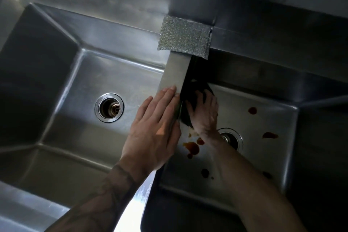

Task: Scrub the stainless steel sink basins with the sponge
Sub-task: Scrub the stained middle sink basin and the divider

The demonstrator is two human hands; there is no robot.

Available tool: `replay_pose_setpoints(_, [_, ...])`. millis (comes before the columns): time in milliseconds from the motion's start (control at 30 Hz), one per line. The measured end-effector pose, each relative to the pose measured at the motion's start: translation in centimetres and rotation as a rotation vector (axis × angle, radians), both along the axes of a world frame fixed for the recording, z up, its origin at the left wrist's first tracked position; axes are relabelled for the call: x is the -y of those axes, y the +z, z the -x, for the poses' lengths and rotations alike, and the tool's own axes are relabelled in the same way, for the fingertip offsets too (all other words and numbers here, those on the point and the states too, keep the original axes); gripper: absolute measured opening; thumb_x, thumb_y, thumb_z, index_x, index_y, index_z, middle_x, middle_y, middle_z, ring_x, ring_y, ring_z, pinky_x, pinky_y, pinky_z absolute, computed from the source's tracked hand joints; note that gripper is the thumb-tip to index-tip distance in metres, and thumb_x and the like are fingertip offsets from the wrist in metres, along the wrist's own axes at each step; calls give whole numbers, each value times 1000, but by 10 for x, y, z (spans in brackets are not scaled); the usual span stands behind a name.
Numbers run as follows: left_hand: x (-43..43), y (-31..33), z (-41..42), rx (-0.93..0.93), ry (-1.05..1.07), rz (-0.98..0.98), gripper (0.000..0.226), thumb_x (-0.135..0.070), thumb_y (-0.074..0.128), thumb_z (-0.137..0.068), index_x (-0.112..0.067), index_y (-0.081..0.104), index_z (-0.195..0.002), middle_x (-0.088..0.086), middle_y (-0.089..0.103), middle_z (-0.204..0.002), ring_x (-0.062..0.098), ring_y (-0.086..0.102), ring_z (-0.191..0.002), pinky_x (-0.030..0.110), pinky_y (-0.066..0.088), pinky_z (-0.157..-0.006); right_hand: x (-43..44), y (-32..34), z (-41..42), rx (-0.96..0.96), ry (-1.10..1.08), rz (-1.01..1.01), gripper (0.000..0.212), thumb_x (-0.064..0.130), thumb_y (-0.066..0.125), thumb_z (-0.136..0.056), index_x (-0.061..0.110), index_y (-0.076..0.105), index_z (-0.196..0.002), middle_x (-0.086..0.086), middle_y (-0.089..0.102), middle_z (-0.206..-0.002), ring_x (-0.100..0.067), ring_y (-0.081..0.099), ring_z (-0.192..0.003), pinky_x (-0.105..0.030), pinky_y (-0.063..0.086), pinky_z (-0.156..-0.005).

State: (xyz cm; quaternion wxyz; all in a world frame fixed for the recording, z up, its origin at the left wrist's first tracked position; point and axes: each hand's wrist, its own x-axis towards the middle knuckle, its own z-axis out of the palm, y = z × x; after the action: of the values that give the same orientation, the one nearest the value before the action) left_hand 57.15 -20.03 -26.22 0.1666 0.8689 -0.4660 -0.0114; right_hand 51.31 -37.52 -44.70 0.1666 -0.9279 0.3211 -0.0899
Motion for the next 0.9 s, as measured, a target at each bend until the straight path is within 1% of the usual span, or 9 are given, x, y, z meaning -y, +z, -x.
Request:
replay_pose_setpoints(100, [0, 0, 0, -15, 0, 2, 57, -21, 58, -101, -2, 49, -155, 13, 40, -167, 28, 37, -156, 52, 37, -123, 37, -9, 21, -56, 109, 86, 50, 44, 53, -100, 11, 53, -139, -19, 50, -141, -38, 49, -127, -49, 44, -107])
replay_pose_setpoints(200, [0, -1, -1, -22, 5, 8, 57, -21, 58, -101, -2, 50, -154, 12, 41, -167, 28, 38, -156, 53, 40, -120, 41, -4, 2, -82, -187, 44, 55, 48, 49, -98, 14, 51, -142, -19, 48, -143, -39, 47, -128, -51, 42, -108])
replay_pose_setpoints(267, [1, -1, 0, -25, 9, 5, 58, -21, 60, -100, -2, 50, -154, 12, 41, -167, 28, 39, -156, 53, 41, -119, 17, 0, -9, -35, -228, 42, 54, 54, 51, -98, 17, 56, -137, -17, 51, -140, -37, 46, -127, -50, 40, -108])
replay_pose_setpoints(400, [2, 4, 0, -29, 16, -33, 59, -23, 59, -100, -4, 50, -155, 10, 39, -168, 27, 38, -156, 51, 42, -119, -20, -5, 35, -32, 158, 67, 46, 55, 53, -98, 24, 61, -131, -12, 52, -137, -33, 49, -121, -46, 44, -101])
replay_pose_setpoints(500, [2, 6, 0, -37, 23, -65, 60, -28, 53, -101, -5, 49, -156, 9, 39, -169, 26, 38, -156, 51, 43, -119, 7, -11, 42, -60, 270, 101, 46, 51, 57, -98, 22, 62, -132, -13, 55, -137, -35, 53, -121, -48, 46, -102])
replay_pose_setpoints(633, [3, 5, 0, -29, 15, -68, 61, -29, 52, -101, -5, 47, -157, 8, 38, -169, 25, 36, -157, 48, 42, -120, 25, -5, -8, -39, -107, 54, 50, 52, 52, -99, 19, 57, -137, -15, 51, -139, -36, 47, -127, -49, 42, -107])
replay_pose_setpoints(700, [3, 5, 1, -32, 20, -74, 61, -27, 55, -100, -6, 47, -157, 7, 38, -169, 24, 36, -157, 47, 42, -120, 2, -4, -12, -15, -159, 20, 50, 56, 52, -98, 22, 58, -135, -13, 51, -140, -34, 45, -128, -47, 39, -109])
replay_pose_setpoints(833, [3, 5, 1, -40, 18, -57, 61, -27, 59, -100, -5, 49, -155, 8, 38, -169, 26, 37, -157, 50, 44, -118, -1, -9, 45, -66, 257, 65, 48, 57, 53, -97, 25, 62, -133, -11, 52, -139, -33, 49, -124, -47, 45, -103])
replay_pose_setpoints(900, [2, 4, 0, -36, 16, -48, 60, -26, 60, -99, -3, 50, -154, 10, 39, -168, 28, 38, -156, 52, 45, -117, 32, -9, 51, -116, 218, 83, 49, 54, 53, -99, 22, 61, -135, -16, 53, -141, -38, 49, -127, -51, 45, -106])
